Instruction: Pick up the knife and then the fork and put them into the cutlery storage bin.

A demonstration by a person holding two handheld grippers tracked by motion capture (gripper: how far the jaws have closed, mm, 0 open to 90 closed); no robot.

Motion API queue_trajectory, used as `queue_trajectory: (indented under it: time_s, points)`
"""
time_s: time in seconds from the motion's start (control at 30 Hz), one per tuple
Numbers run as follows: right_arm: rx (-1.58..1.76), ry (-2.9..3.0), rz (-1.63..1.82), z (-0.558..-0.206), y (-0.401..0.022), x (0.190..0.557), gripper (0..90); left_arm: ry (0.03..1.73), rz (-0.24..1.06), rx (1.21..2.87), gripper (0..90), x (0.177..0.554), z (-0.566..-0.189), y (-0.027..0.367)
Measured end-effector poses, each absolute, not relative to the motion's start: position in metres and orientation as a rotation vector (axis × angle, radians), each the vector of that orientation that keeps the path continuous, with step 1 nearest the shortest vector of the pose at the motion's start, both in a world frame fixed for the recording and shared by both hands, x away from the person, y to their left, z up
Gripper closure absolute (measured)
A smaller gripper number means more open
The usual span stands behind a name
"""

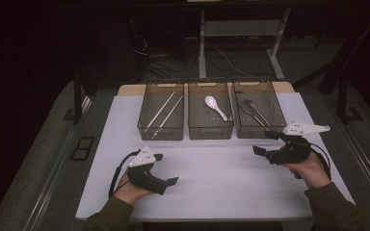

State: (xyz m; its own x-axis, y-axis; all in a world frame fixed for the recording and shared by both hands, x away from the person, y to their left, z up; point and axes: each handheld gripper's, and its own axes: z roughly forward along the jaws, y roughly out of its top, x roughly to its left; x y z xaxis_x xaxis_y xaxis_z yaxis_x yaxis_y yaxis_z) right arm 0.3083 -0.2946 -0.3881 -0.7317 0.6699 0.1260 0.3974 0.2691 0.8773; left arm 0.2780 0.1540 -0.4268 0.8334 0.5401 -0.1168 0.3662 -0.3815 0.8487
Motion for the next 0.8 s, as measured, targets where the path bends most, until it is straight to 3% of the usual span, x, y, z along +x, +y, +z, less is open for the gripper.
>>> queue_trajectory:
  time_s: [0.8]
  points:
    - [1.021, 2.282, 1.406, -0.429, -0.301, 0.263, 16.7, 0.647, 0.215, 2.021, 0.0, 0.277, -0.427, 0.154]
